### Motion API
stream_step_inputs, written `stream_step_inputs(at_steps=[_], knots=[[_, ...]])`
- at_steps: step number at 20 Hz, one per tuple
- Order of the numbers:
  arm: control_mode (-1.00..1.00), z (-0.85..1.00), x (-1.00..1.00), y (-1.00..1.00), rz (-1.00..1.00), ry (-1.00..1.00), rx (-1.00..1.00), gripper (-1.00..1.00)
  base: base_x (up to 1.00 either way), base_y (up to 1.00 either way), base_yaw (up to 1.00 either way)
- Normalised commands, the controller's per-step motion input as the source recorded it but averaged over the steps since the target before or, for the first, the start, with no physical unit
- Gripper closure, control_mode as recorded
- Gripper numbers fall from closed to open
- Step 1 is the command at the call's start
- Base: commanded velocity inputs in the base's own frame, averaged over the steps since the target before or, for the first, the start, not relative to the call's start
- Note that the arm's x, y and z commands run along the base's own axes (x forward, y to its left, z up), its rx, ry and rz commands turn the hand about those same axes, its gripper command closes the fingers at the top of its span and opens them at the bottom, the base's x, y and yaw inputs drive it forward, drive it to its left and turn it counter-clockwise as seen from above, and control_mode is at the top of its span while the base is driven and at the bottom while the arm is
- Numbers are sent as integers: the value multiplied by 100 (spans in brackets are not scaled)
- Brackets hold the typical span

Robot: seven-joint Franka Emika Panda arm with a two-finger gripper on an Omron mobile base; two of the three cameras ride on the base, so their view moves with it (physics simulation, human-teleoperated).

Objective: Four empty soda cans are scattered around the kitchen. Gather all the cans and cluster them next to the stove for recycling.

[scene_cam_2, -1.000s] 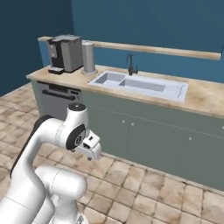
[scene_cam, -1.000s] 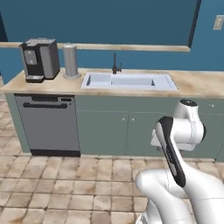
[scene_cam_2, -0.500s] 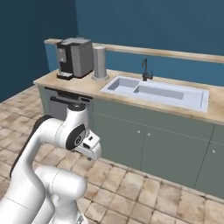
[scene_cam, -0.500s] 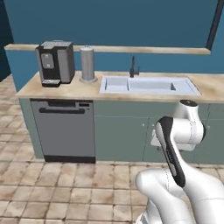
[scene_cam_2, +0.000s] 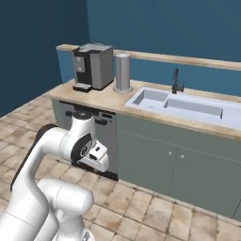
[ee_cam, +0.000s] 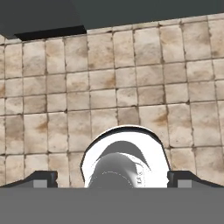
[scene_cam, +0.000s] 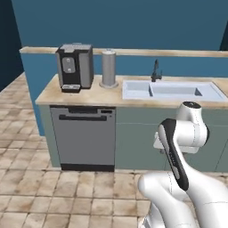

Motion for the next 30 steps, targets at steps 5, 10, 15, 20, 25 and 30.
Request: stream_step_inputs(at_steps=[5,10,15,20,25,30], knots=[[100,0,0,0,0,0,0,-100,51,58,0],[100,0,0,0,0,0,0,-100,50,59,0],[100,0,0,0,0,0,0,-100,48,61,0],[100,0,0,0,0,0,0,-100,45,63,0],[100,0,0,0,0,0,0,-100,42,63,0],[100,0,0,0,0,0,0,-100,38,64,0]])
